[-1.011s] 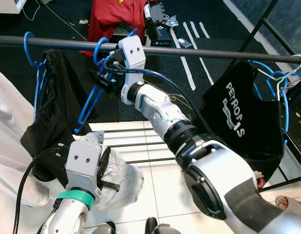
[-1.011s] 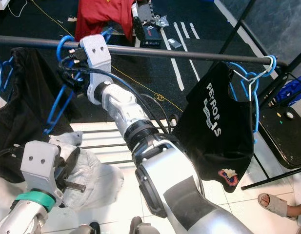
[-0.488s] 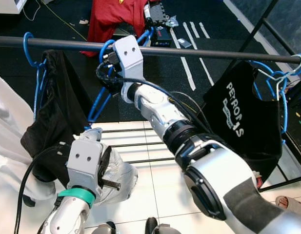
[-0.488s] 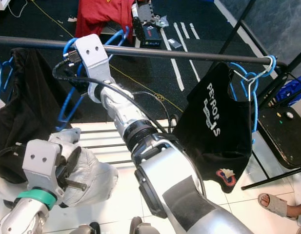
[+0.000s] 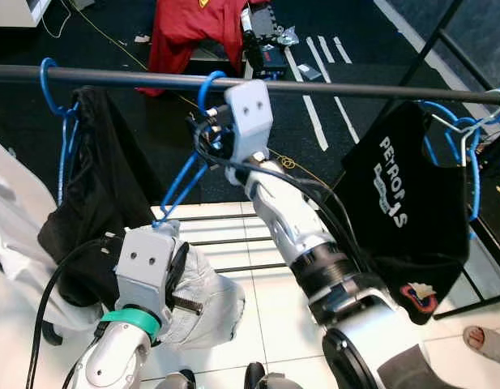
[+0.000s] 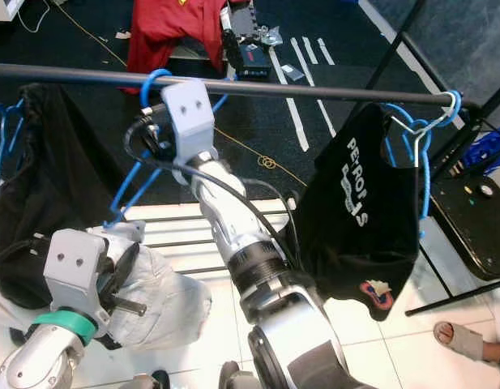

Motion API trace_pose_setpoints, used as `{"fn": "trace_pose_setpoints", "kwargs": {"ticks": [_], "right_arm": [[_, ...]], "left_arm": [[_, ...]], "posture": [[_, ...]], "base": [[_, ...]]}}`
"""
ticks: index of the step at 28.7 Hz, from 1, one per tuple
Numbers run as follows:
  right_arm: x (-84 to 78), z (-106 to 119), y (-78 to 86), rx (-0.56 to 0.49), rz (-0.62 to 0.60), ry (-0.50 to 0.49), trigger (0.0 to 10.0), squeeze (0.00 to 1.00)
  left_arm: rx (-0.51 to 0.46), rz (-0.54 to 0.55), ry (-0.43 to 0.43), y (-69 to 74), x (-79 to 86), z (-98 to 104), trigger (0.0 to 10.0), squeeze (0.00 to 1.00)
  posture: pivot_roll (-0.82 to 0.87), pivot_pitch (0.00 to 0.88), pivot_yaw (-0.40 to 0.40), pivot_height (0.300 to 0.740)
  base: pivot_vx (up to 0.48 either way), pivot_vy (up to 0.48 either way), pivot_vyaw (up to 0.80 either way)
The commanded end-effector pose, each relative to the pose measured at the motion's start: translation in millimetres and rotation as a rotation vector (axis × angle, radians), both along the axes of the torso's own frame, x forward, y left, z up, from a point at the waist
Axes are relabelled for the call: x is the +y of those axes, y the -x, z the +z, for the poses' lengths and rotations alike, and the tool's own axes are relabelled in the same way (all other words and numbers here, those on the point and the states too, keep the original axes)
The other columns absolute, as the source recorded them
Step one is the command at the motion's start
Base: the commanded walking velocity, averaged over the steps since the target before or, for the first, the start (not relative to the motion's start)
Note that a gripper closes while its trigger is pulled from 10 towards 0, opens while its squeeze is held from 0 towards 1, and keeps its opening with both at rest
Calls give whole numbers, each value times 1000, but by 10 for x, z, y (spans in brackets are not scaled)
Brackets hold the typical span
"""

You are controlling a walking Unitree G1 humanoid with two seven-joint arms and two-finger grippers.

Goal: Hang hanger

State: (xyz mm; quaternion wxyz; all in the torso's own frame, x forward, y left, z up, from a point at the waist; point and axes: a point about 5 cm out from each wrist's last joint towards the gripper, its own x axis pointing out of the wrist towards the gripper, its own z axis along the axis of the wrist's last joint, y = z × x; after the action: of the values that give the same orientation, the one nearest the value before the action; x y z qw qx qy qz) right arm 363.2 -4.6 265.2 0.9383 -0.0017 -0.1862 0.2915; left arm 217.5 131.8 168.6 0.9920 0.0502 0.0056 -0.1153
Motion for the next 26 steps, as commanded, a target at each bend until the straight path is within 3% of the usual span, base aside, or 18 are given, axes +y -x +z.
{"fn": "trace_pose_setpoints", "kwargs": {"ticks": [1,3,4,6,7,8,13,16,21,26], "right_arm": [[-74,-25,37,-13,-18,15,10000,0],[-336,-98,95,-28,-93,30,10000,0],[-336,-98,95,-28,-93,30,10000,0],[-628,-169,107,-8,-200,41,10000,0],[-628,-169,107,-8,-200,41,10000,0],[-796,-192,113,2,-268,52,10000,0],[-1037,-224,112,17,-359,72,10000,0],[-1316,-233,90,25,-455,98,10000,0],[-1444,-164,84,7,-480,109,10000,0],[-1409,10,72,-64,-435,140,10000,0]], "left_arm": [[-3,-18,8,18,-12,-3,10000,0],[-2,-24,5,9,-3,-4,10000,0],[-2,-24,5,9,-3,-4,10000,0],[-1,-35,2,-5,-5,-6,10000,0],[-1,-35,2,-5,-5,-6,10000,0],[-1,-43,1,-14,-13,-7,10000,0],[-2,-53,2,-30,-24,-4,10000,0],[-4,-60,2,-51,-24,2,10000,0],[-5,-65,1,-67,-20,5,10000,0],[-6,-71,-1,-85,-21,7,10000,0]], "posture": [[35,173,-24,740],[28,173,-20,740],[28,173,-20,740],[18,175,-13,740],[18,175,-13,740],[8,174,-7,740],[0,173,-1,740],[-11,170,10,740],[-14,170,13,740],[-16,167,20,740]], "base": [[0,0,0],[0,0,0],[0,0,0],[0,0,0],[0,0,0],[0,0,0],[0,0,0],[0,0,0],[0,0,0],[0,0,0]]}}
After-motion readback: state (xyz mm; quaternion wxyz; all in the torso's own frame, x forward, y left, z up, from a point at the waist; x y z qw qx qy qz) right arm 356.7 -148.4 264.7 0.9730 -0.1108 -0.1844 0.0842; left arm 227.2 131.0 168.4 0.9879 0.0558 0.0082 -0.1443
